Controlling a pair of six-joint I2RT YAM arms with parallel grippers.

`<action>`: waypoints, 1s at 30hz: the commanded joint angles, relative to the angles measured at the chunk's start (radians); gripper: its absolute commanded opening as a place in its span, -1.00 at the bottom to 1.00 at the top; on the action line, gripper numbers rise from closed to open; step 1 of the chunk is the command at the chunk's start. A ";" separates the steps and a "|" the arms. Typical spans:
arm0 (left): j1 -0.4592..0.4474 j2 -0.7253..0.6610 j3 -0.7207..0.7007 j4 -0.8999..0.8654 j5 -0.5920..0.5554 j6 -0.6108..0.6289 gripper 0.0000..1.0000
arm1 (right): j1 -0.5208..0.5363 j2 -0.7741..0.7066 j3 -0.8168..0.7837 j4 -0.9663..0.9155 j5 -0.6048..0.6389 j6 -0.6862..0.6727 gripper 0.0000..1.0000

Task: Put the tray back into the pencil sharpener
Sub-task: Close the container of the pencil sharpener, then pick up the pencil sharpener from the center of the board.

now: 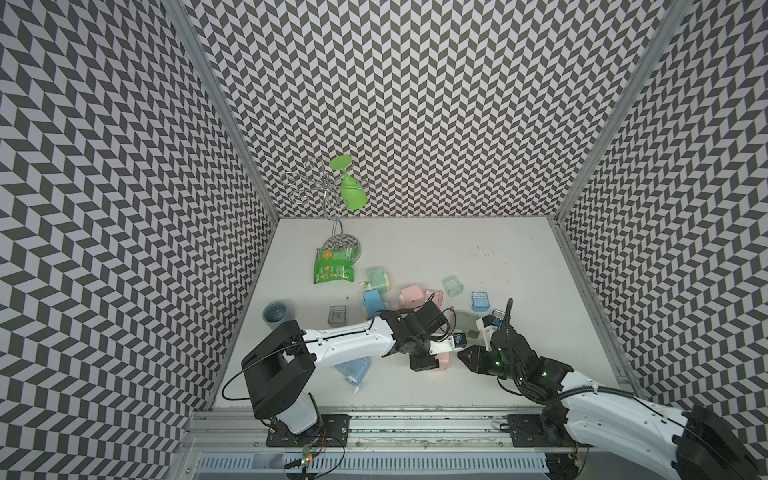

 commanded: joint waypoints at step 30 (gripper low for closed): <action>0.000 0.017 0.044 0.018 -0.024 -0.126 -0.15 | -0.010 -0.215 0.096 -0.262 0.304 -0.020 -0.43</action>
